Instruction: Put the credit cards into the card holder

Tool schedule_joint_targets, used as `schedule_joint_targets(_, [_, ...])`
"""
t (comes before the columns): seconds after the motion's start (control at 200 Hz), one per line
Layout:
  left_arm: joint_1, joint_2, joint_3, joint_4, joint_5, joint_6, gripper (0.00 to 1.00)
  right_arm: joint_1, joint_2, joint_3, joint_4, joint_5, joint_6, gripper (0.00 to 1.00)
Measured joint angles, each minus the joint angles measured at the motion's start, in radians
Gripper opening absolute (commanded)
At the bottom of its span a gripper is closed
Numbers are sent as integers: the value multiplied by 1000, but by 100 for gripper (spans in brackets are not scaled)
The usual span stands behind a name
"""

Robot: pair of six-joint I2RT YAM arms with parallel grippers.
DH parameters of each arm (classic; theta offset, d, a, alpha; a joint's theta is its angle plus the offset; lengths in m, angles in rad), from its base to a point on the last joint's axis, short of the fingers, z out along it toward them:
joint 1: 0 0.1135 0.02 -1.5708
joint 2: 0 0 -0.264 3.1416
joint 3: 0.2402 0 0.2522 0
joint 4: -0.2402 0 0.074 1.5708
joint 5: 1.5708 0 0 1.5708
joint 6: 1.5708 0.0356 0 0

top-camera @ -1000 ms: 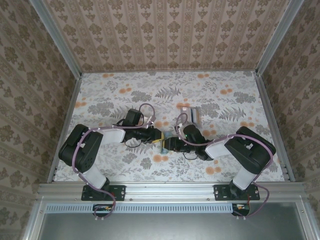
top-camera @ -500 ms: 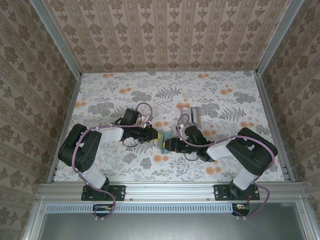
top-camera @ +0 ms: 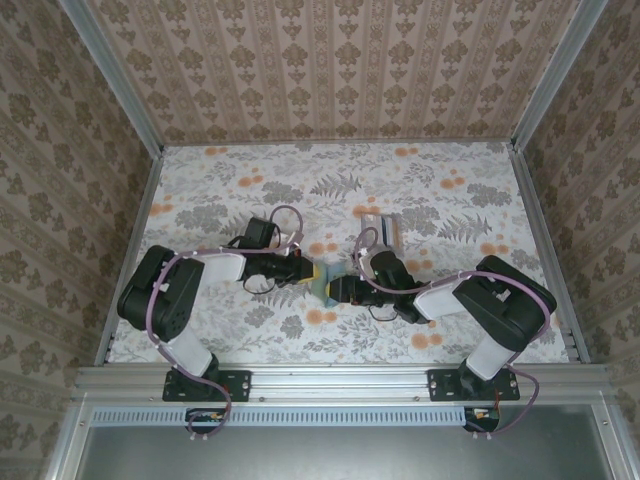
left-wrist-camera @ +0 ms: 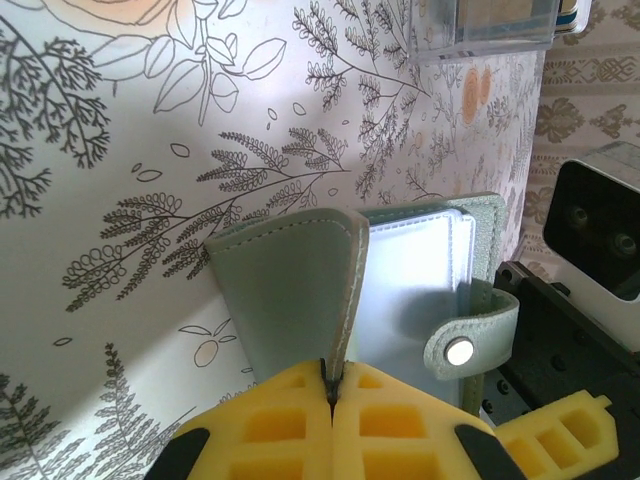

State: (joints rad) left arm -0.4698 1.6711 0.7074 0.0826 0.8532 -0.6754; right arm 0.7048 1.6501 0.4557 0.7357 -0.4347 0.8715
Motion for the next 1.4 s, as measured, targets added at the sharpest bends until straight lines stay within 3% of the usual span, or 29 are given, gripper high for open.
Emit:
schedule_joint_targets(0.135, [0, 2, -1, 1, 4, 0, 0, -8, -25, 0, -29, 15, 5, 63])
schedule_joint_targets(0.7, [34, 21, -47, 11, -53, 4, 0, -87, -56, -65, 19, 15, 31, 60])
schedule_joint_targets(0.905, [34, 21, -47, 11, -58, 4, 0, -97, -61, -78, 25, 29, 52, 42])
schedule_joint_targets(1.18, [33, 21, -51, 12, -66, 4, 0, -100, -61, -80, 40, 34, 67, 52])
schedule_joint_targets(1.4, [35, 47, -59, 31, -64, 3, 0, -111, -61, -93, 55, 32, 66, 34])
